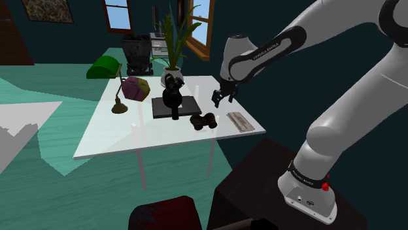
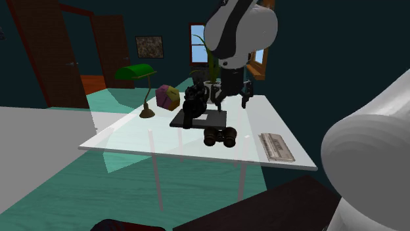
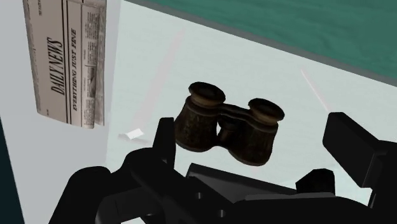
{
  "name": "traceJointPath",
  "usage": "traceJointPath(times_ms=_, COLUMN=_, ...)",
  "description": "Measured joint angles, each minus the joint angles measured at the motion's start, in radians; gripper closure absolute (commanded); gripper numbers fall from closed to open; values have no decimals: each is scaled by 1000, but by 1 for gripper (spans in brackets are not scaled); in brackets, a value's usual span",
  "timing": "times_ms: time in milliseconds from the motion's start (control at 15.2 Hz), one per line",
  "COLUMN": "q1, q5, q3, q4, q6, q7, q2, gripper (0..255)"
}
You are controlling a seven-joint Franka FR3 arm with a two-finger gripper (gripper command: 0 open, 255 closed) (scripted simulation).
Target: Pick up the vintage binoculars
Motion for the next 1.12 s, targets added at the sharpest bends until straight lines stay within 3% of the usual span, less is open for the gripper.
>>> traceJointPath(times_ms=528, q1=-60, q5=-213, q3=1, q4=88, q6=234, q7=193, q2=329, gripper=0)
traceJointPath(times_ms=924, q1=-39, q5=-391, q3=-71, q4=217, q6=337, q7=357, q2=569, gripper=0)
traceJointPath(times_ms=1122, q1=-26, q5=-430, q3=-98, q4=249, q6=368, q7=394, q2=632, gripper=0)
